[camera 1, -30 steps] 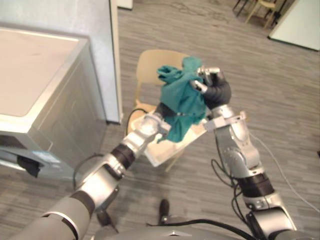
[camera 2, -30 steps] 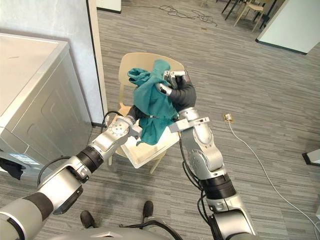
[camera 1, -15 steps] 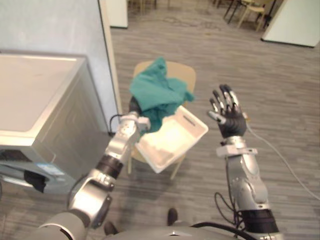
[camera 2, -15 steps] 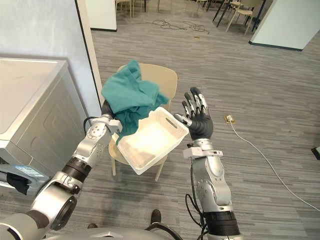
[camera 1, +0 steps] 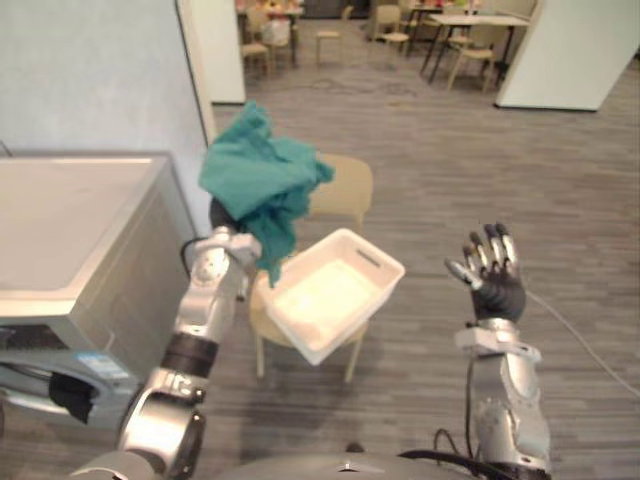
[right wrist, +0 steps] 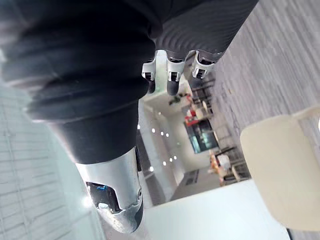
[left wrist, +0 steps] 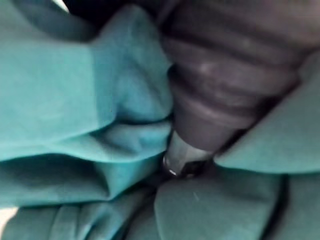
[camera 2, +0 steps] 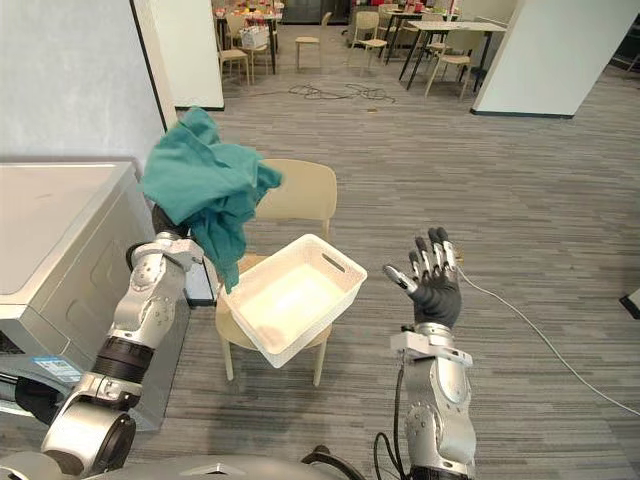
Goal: Pick up the laundry basket with both hands and put the clothes into the washing machine.
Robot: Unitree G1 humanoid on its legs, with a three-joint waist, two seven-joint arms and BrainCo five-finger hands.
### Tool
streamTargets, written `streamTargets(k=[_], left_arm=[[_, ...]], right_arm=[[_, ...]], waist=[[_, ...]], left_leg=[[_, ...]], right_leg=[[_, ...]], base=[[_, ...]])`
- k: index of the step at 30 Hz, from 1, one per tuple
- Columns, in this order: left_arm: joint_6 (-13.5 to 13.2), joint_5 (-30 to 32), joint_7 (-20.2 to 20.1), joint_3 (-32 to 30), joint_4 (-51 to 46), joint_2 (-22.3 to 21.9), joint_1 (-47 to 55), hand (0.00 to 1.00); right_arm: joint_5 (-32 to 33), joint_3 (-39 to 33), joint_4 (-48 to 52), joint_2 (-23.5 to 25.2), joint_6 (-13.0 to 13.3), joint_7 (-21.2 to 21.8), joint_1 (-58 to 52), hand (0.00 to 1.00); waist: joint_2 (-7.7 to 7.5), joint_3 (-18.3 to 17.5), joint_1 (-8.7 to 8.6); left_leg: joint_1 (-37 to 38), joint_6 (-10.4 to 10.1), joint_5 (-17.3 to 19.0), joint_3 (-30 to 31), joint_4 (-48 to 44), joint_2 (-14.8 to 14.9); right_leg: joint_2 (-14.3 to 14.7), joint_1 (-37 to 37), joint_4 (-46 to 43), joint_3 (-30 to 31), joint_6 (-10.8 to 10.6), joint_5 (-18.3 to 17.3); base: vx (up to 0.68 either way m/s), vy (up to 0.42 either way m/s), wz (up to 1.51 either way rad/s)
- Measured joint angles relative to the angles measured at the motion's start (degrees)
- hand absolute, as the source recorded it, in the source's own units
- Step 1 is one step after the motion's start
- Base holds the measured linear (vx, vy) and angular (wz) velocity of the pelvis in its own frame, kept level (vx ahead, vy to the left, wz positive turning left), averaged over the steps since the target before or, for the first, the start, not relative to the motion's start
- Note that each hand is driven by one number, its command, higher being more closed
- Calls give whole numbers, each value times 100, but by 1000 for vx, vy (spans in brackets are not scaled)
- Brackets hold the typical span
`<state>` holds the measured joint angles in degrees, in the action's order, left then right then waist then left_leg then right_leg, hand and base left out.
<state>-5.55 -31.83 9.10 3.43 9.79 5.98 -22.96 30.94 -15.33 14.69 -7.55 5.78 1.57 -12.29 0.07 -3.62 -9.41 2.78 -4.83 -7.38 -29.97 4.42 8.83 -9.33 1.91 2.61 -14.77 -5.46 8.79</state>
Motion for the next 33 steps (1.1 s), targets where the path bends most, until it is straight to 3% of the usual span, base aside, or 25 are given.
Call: streamTargets(k=[1, 7, 11, 12, 13, 14, 15, 17, 19, 20, 21, 22, 24, 25, 26, 27, 28, 29, 31, 32, 33], left_arm=[[-8, -68, -11, -77, -121, 11, 79, 100], [-146, -402, -78, -1068, -1648, -31, 1497, 100], [-204, -406, -71, -1707, -2251, -328, 2355, 100], [-221, -405, -69, -1773, -2278, -417, 2495, 100], [-222, -405, -69, -1829, -2278, -458, 2555, 100], [-221, -405, -70, -1907, -2275, -499, 2663, 100], [-226, -405, -81, -1913, -2276, -513, 2722, 100], [-222, -407, -233, -1776, -2268, -609, 2814, 100], [-195, -409, -438, -1559, -2222, -662, 2755, 100], [-199, -409, -578, -1434, -2169, -668, 2571, 100], [-231, -415, -609, -1390, -2051, -683, 2531, 100], [-250, -426, -613, -1319, -1939, -684, 2525, 100], [-231, -481, -621, -955, -1684, -735, 2506, 100], [-229, -491, -629, -858, -1696, -776, 2505, 100], [-236, -509, -678, -763, -1715, -844, 2495, 100], [-235, -515, -687, -797, -1659, -801, 2524, 100], [-229, -531, -694, -787, -1640, -744, 2598, 100], [-227, -531, -703, -776, -1640, -726, 2664, 100], [-226, -590, -751, -682, -1653, -723, 2983, 100], [-226, -624, -767, -607, -1653, -726, 3040, 100], [-206, -632, -820, -342, -1652, -744, 3105, 100]], right_arm=[[-53, -64, 0, 42, 0, -42, -47, 0], [-1838, -954, -578, 310, -179, -568, -429, 0], [-2992, -2131, -1652, 251, -710, -1014, -550, 0], [-3353, -2563, -1908, 237, -923, -1097, -660, 0], [-3541, -2782, -2051, 229, -1047, -1106, -709, 0], [-3876, -3190, -2450, 223, -1248, -1102, -788, 0], [-4100, -3667, -3102, 186, -1314, -1104, -845, 0], [-4251, -4299, -4286, -96, -1434, -1035, -835, 0], [-4238, -5004, -5425, -234, -1469, -947, -818, 0], [-4226, -5573, -6813, -257, -1417, -771, -931, 0], [-4125, -5835, -7465, -268, -1355, -656, -950, 0], [-4028, -5849, -7757, -282, -1345, -555, -999, 0], [-3603, -5876, -8458, -76, -1319, -238, -932, 0], [-3489, -5838, -8600, -69, -1300, -156, -861, 0], [-3323, -5662, -8640, -19, -1247, -72, -664, 0], [-3220, -5503, -8612, 156, -1189, -42, -430, 0], [-3052, -5084, -8528, 275, -1165, 57, -288, 0], [-3008, -4792, -8505, 316, -1148, 92, -260, 0], [-3008, -3404, -8018, 467, -1104, 104, -234, 0], [-3008, -3139, -7845, 497, -1095, 108, -231, 0], [-2978, -2738, -7476, 504, -1041, 78, -260, 0]], waist=[[21, -7, -1], [209, 73, 33], [468, 235, 99], [598, 313, 142], [631, 352, 143], [541, 415, 119], [464, 448, 146], [526, 442, 187], [635, 483, 71], [307, 464, -18], [287, 475, 69], [299, 474, 94], [415, 451, -41], [477, 441, -11], [625, 388, 116], [351, 470, 212], [230, 557, 295], [214, 580, 319], [138, 571, 326], [126, 566, 334], [214, 629, 326]], left_leg=[[9, -1, 2, 1, 0, 7], [-224, -115, 446, -43, -837, 380], [-670, -81, 717, -64, -1389, 694], [-742, 35, 842, -204, -1525, 851], [-768, 143, 932, -301, -1584, 933], [-750, 506, 1162, -696, -1659, 1047], [-781, 889, 1361, -1144, -2458, 1349], [-852, 1180, 1452, -1427, -3864, 1740], [-997, 968, 1108, -1229, -3209, 1426], [-971, 1207, 1338, -938, -2868, 946], [-938, 1358, 1862, -1203, -3839, 1221], [-855, 1311, 2042, -1290, -4150, 1336], [-469, 745, 2338, -1233, -4097, 1457], [-343, 529, 2244, -1240, -3679, 1395], [-239, -342, 2421, -1220, -2682, 1071], [-253, -220, 2200, -1252, -2509, 732], [-281, -103, 2192, -1167, -2316, 433], [-327, -59, 2184, -1087, -2325, 329], [-405, 128, 2318, -774, -2437, 122], [-405, 167, 2368, -691, -2487, 100], [-380, 251, 2458, -429, -2543, 13]], right_leg=[[9, -3, 0, 11, 0, 0], [174, 2, 5, 230, 11, -9], [321, 28, 36, 130, 13, -8], [386, 16, -32, 48, 96, -65], [405, 17, -86, -20, 136, -96], [394, 13, -144, -102, 234, -134], [287, 13, -185, -352, 428, -158], [298, -35, -369, -681, 480, -179], [277, -49, -641, -1202, 466, -551], [-89, 42, -631, -1790, 539, -503], [-99, -3, -612, -2112, 566, -451], [-100, -65, -593, -2339, 514, -402], [-159, -139, -519, -3229, 480, -350], [-171, -76, -539, -3373, 387, -334], [-284, 188, -659, -3496, 373, -247], [-578, 271, -738, -3429, 341, -190], [-753, 277, -682, -3350, 309, -25], [-833, 271, -653, -3287, 329, 80], [-1077, 110, -843, -3203, 544, 102], [-1160, 116, -1017, -3095, 610, 130], [-1377, 170, -1561, -2561, 804, 223]], base=[[13, -43, -11], [-6, -50, -18], [-34, -46, 11], [2, -49, 39], [13, -52, 63], [1, -18, 76], [-21, 9, 72], [-2, 33, 87], [14, 43, 183], [-79, 27, 210], [-83, -4, 201], [-78, -35, 171], [-152, 113, 214], [-232, 283, 171], [-171, 254, 96], [-241, 300, 87], [-203, 210, 58], [-257, 231, 78], [-193, 215, 78], [-135, 255, 80], [-92, 213, 89]])
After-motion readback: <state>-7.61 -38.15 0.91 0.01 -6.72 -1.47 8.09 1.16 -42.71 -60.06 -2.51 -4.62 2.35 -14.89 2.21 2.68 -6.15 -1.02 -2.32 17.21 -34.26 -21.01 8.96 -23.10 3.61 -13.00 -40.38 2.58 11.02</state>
